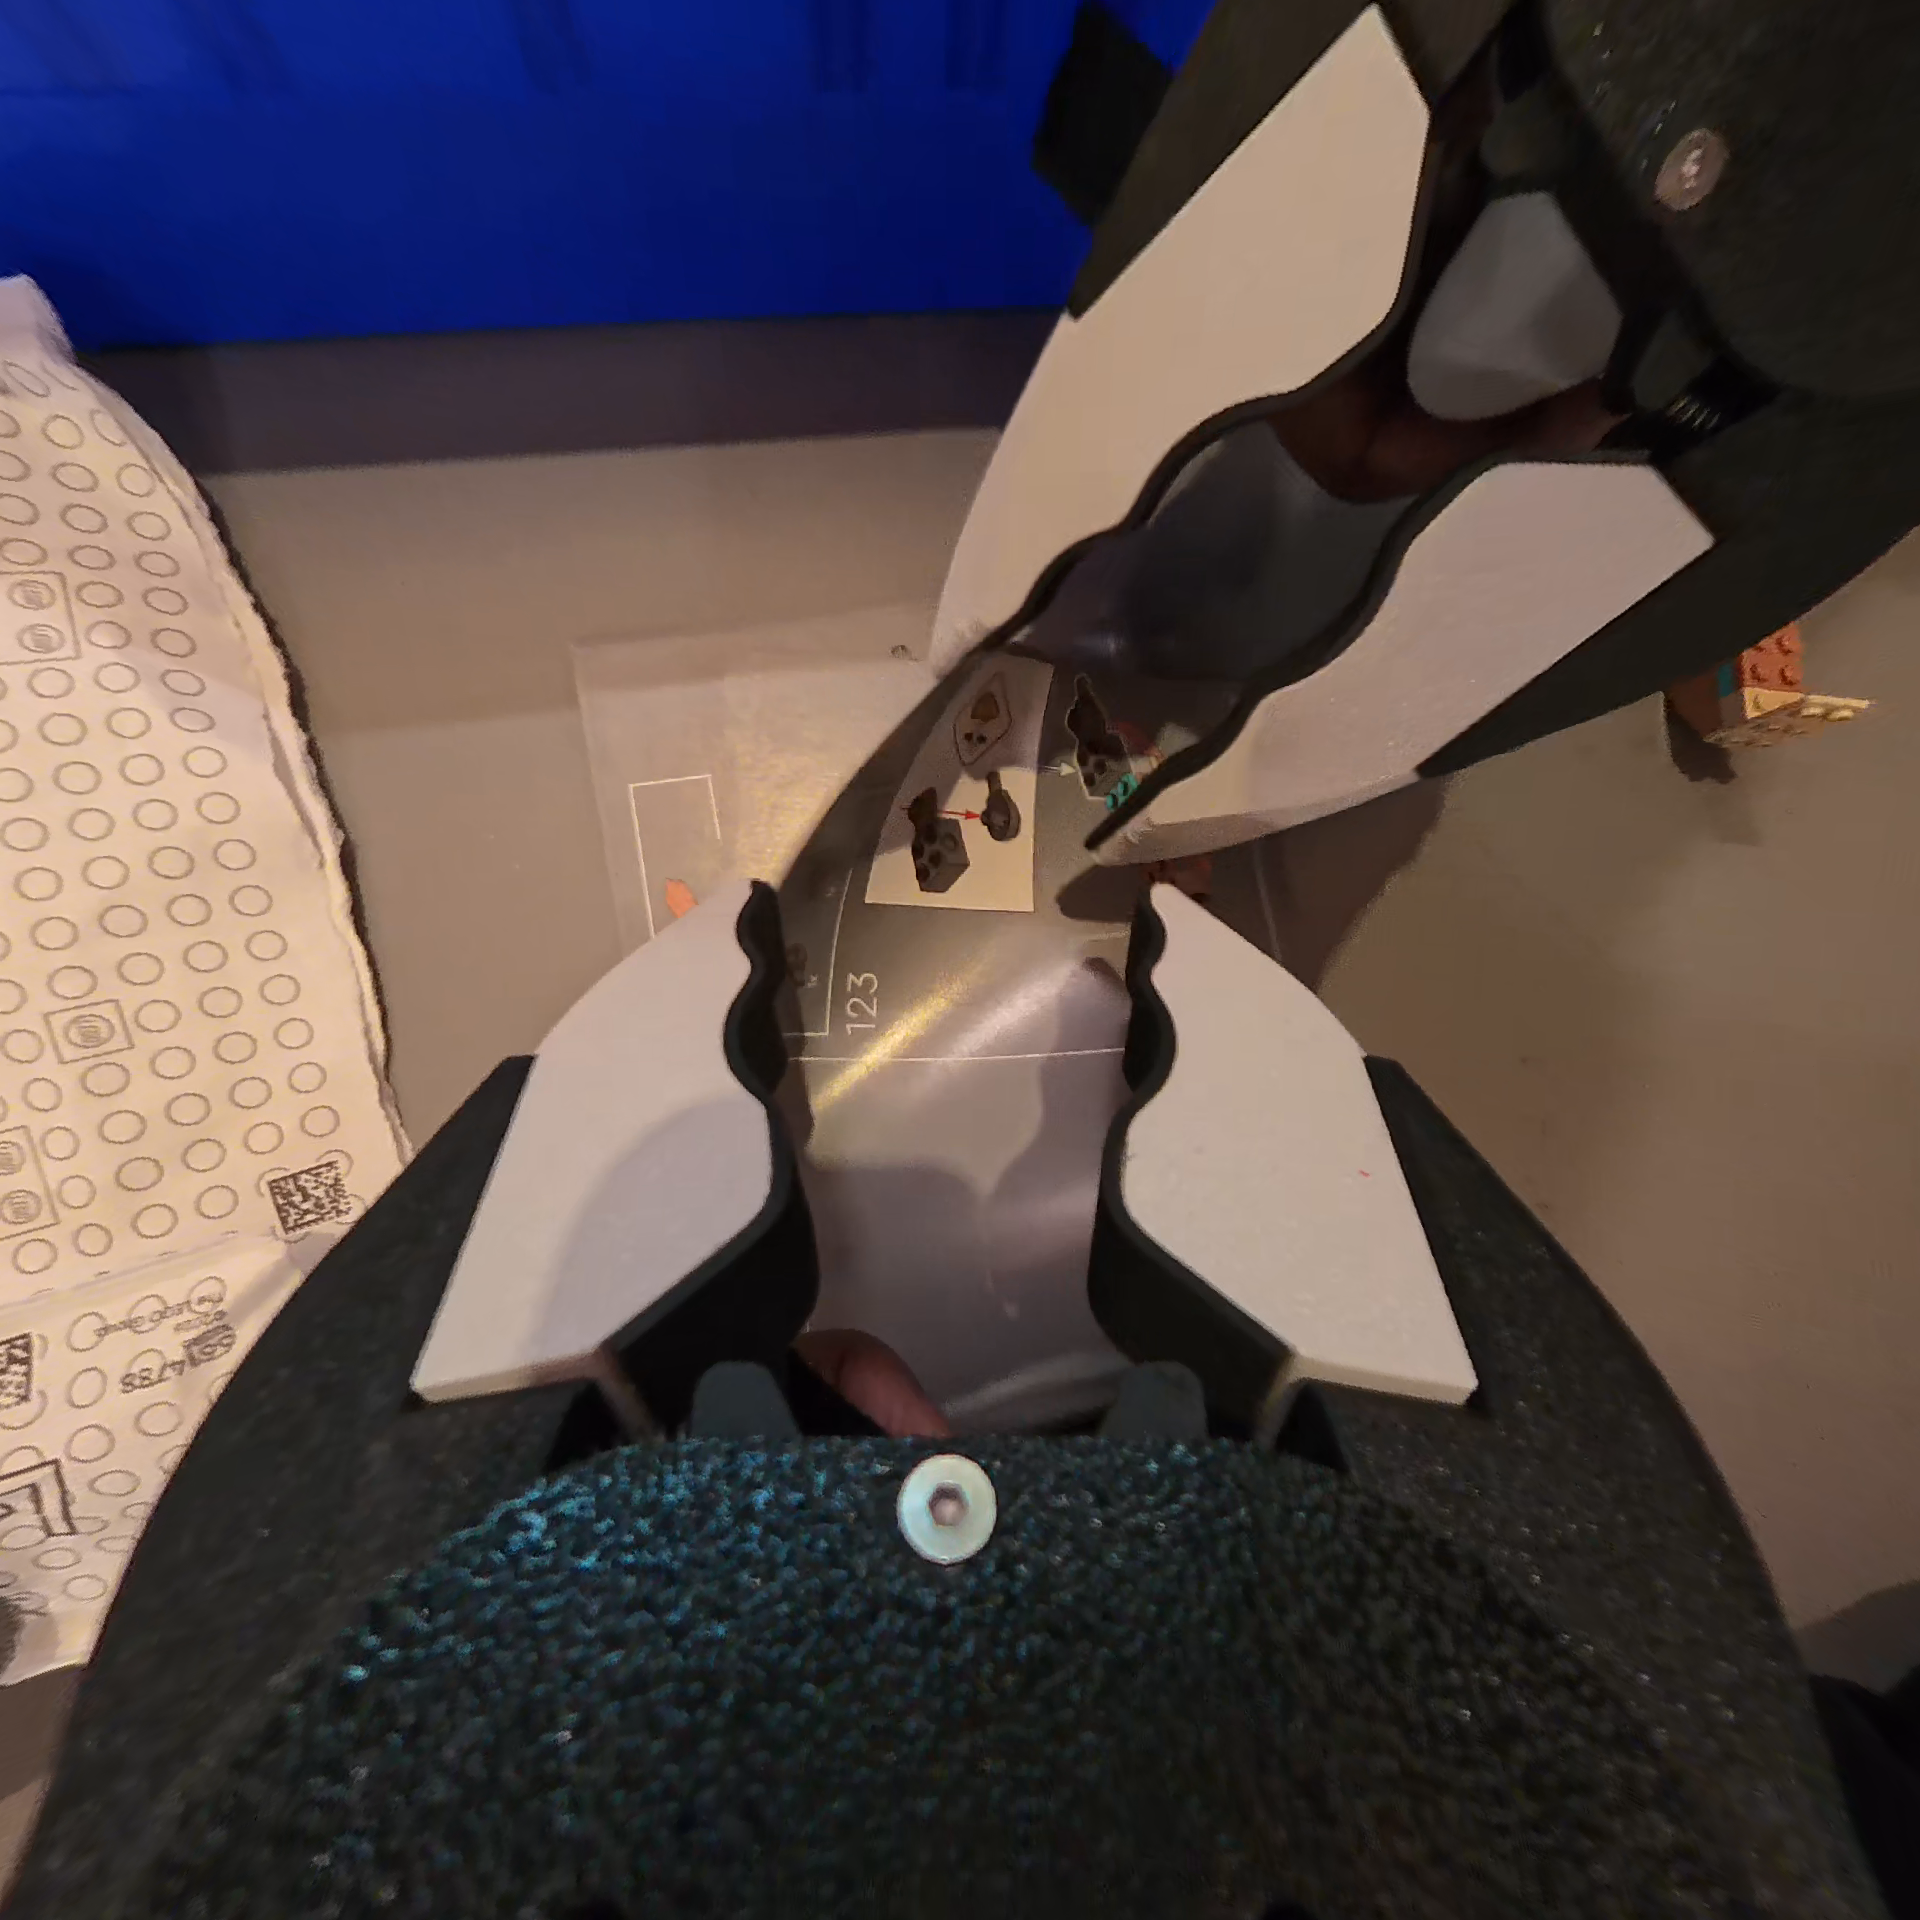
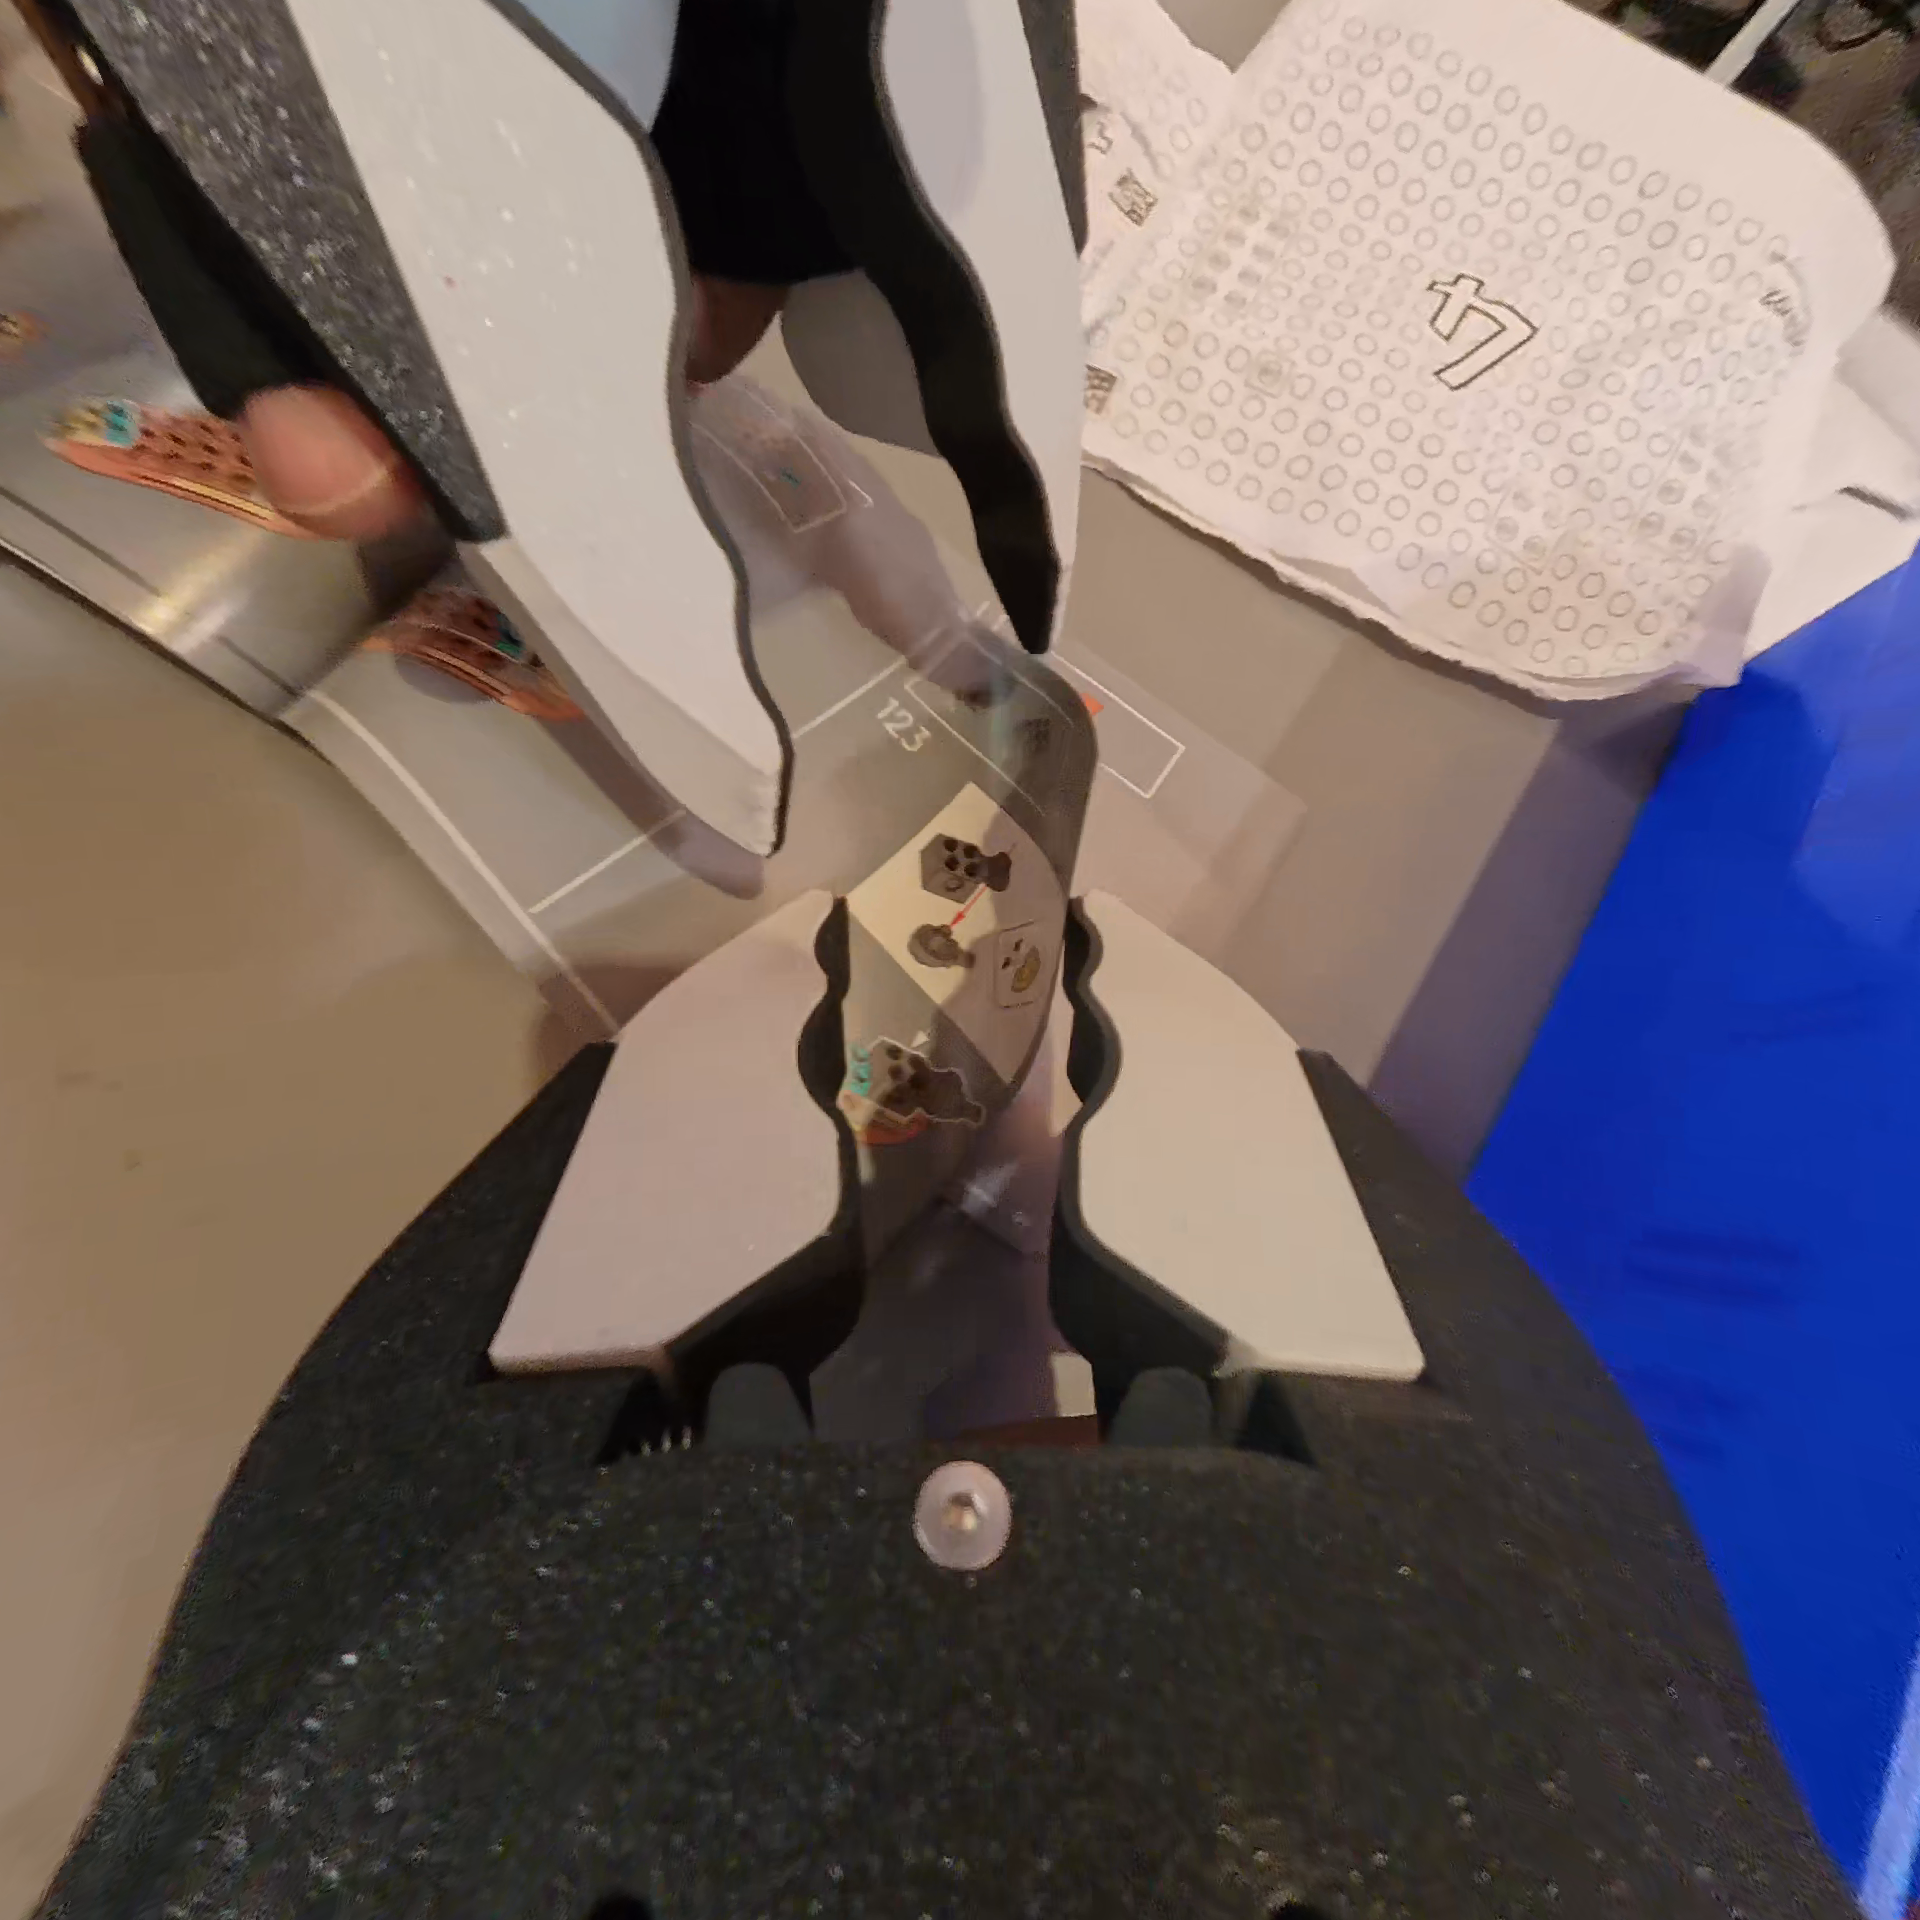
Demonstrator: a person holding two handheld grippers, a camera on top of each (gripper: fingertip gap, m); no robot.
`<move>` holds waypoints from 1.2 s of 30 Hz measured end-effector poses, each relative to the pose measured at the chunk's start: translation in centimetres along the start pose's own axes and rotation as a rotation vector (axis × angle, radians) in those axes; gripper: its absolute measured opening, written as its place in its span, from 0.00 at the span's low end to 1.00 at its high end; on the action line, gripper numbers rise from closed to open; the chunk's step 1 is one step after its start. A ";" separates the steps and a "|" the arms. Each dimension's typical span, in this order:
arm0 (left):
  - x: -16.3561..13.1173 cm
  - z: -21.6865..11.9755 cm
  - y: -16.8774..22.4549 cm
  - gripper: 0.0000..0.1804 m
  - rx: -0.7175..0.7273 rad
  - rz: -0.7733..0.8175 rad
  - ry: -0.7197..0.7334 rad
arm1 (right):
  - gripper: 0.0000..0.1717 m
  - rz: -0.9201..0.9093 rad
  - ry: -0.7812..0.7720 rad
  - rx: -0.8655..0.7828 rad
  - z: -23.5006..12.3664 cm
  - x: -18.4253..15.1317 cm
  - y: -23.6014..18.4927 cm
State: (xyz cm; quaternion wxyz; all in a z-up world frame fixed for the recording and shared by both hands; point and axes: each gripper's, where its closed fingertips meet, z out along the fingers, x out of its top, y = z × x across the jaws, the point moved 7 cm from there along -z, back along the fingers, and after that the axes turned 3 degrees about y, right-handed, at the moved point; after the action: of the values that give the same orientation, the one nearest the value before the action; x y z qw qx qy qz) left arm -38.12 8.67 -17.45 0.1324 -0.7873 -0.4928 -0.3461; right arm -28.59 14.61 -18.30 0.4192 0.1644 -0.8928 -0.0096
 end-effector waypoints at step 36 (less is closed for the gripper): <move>-1.6 -0.6 7.9 0.11 0.478 0.267 -0.165 | 0.25 0.123 0.067 0.221 -1.2 1.0 -0.1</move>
State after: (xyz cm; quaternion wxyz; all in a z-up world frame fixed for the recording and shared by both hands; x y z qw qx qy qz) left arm -31.96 3.46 -17.02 0.3182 -0.8172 -0.4613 -0.1346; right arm -28.29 14.37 -16.76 0.4279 0.1547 -0.8824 0.1199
